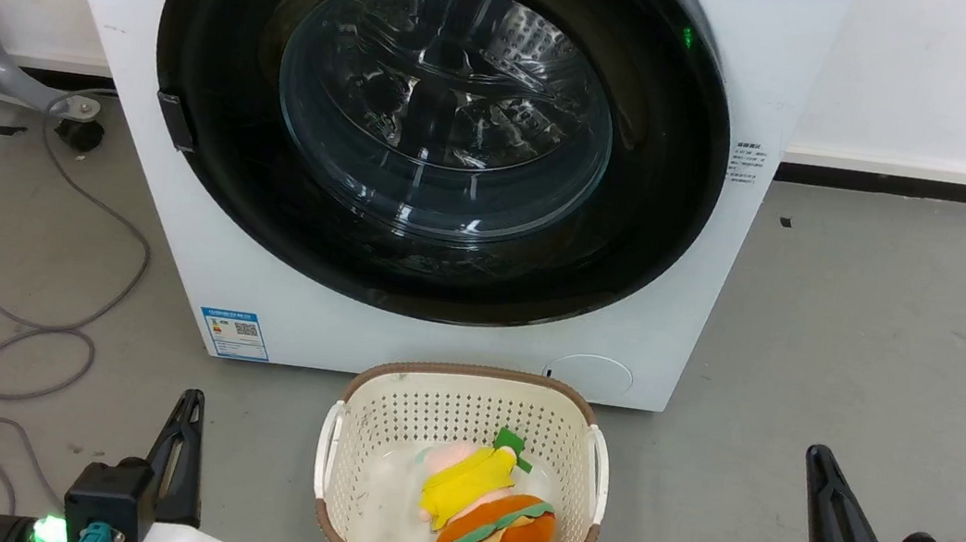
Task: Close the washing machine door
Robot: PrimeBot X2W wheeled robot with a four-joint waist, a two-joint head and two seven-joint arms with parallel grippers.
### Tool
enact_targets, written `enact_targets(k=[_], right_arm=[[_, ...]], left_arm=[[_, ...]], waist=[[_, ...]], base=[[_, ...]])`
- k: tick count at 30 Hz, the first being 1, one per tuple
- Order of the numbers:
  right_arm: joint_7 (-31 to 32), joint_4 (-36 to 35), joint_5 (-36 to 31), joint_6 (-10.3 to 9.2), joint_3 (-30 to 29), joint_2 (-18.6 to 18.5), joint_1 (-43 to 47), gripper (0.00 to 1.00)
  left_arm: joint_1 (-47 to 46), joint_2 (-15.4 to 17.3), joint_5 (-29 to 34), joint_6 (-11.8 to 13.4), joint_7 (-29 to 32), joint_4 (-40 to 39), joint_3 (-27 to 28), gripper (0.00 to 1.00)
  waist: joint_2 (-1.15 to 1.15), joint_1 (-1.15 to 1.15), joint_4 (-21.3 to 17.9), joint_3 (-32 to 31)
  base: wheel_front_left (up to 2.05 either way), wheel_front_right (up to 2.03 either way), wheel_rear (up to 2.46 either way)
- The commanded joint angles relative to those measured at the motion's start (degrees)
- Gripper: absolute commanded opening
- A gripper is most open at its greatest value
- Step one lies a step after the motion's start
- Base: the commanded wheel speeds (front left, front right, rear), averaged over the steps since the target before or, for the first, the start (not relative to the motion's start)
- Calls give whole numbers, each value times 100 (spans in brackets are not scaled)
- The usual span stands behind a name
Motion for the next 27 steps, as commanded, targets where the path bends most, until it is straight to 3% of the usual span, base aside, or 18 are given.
enact_targets(k=[1,27], right_arm=[[42,-54,-49,-2,14,9,-45,0],[347,-172,-224,-3,53,14,-76,0]], left_arm=[[-75,1,32,-27,36,-33,-12,0],[-150,-2,56,-86,341,-152,-64,0]], waist=[[0,0,0,1],[0,0,-4,32]], base=[[0,0,0],[0,0,0]])
